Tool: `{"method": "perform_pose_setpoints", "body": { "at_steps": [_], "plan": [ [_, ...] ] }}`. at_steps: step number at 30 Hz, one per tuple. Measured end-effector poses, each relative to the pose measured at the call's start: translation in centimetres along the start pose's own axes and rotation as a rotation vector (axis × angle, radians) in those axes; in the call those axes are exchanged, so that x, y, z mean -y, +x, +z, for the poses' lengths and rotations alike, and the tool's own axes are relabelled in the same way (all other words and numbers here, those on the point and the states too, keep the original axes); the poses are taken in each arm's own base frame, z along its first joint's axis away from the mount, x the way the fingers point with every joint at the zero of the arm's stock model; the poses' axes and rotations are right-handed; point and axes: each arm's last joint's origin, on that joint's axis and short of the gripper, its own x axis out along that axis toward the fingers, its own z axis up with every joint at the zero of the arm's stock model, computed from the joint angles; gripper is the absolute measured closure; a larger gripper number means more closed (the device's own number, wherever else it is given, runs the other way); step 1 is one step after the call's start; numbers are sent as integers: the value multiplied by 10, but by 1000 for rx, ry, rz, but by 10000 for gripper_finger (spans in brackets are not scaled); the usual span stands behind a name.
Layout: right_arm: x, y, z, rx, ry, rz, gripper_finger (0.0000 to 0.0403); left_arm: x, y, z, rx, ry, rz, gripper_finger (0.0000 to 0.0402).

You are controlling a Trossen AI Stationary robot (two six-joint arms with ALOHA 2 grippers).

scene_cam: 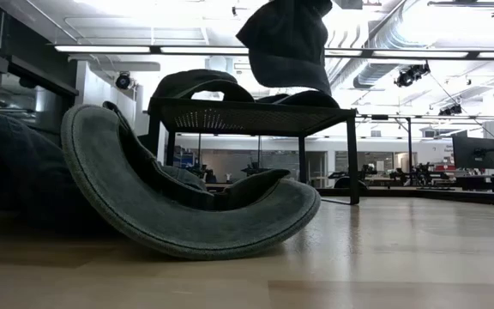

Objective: Pick & Place hat
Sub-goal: Stack the dark blue cap on top of the dark blue cap on the shelf

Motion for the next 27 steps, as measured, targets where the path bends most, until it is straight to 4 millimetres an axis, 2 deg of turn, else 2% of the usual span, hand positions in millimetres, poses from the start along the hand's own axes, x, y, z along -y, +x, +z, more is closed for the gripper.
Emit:
{"method": "perform_pose_setpoints", "body": {
  "at_steps": [9,27],
  "plan": [
    [20,5,-9,-24,25,-42,352,0,0,0,1,-2,0,144],
    [50,36,-25,-60,18,-58,352,0,0,0,4,-13,1,144]
  ]
}}
